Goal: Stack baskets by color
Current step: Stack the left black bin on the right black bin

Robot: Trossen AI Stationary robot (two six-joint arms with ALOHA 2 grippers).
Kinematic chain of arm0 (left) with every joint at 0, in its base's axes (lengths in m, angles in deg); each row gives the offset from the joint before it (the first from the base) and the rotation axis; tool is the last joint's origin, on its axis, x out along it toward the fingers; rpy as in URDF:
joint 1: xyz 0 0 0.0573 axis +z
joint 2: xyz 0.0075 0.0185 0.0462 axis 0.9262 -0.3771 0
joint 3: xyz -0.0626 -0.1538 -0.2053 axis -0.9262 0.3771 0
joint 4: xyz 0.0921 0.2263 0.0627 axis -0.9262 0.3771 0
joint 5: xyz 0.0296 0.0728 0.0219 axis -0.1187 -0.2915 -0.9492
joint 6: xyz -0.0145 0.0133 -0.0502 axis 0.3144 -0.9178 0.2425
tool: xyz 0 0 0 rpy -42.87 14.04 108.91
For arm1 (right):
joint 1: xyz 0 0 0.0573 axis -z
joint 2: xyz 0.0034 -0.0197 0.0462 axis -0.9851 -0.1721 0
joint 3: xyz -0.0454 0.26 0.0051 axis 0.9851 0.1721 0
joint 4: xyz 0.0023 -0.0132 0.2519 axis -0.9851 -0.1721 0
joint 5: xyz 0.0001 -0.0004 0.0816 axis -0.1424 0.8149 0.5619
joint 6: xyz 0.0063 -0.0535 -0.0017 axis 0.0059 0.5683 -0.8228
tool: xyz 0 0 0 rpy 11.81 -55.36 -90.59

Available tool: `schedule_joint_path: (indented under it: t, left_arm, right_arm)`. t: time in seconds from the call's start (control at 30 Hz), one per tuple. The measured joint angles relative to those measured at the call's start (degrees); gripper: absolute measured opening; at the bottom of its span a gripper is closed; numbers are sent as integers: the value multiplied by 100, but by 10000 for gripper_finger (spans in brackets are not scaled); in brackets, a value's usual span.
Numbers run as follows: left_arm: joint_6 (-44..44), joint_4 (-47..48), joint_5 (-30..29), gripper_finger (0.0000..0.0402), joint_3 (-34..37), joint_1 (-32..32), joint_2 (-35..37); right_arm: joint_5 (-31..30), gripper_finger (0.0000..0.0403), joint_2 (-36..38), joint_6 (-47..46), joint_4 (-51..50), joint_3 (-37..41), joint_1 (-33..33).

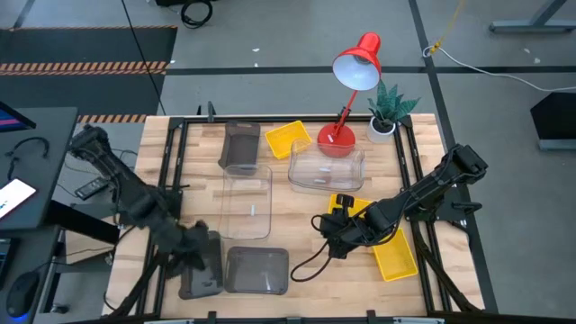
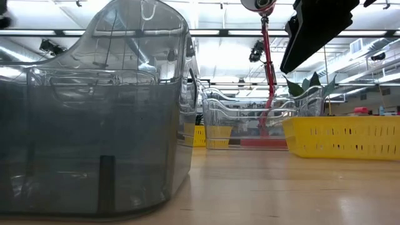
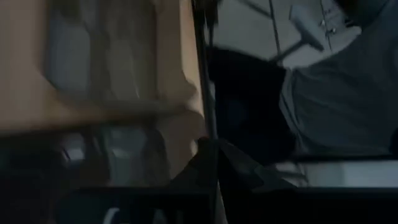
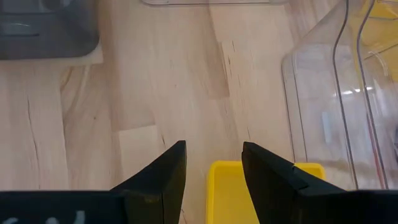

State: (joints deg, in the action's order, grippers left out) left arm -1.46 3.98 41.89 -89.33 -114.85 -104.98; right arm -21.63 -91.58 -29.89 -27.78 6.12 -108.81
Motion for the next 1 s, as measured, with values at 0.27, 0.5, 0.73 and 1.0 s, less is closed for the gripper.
schedule_joint_path:
  t: [0.27, 0.5, 0.73, 1.0]
  left_arm:
    - [2354, -104, -97, 13, -18, -987, -816]
    - [2861, -304, -154, 13, -517, -1271, -1586]
    - [2255, 1411, -285, 13, -2117, -1301, -2696]
    - [1489, 2158, -474, 49, -3145, -1296, -3638]
  right_arm:
    - [15, 162, 0, -2, 58, 0, -58]
    - [2, 162, 0, 54, 137, 0, -58]
    - [0, 162, 0, 213, 276, 0, -52]
    - [-2, 162, 0, 321, 428, 0, -45]
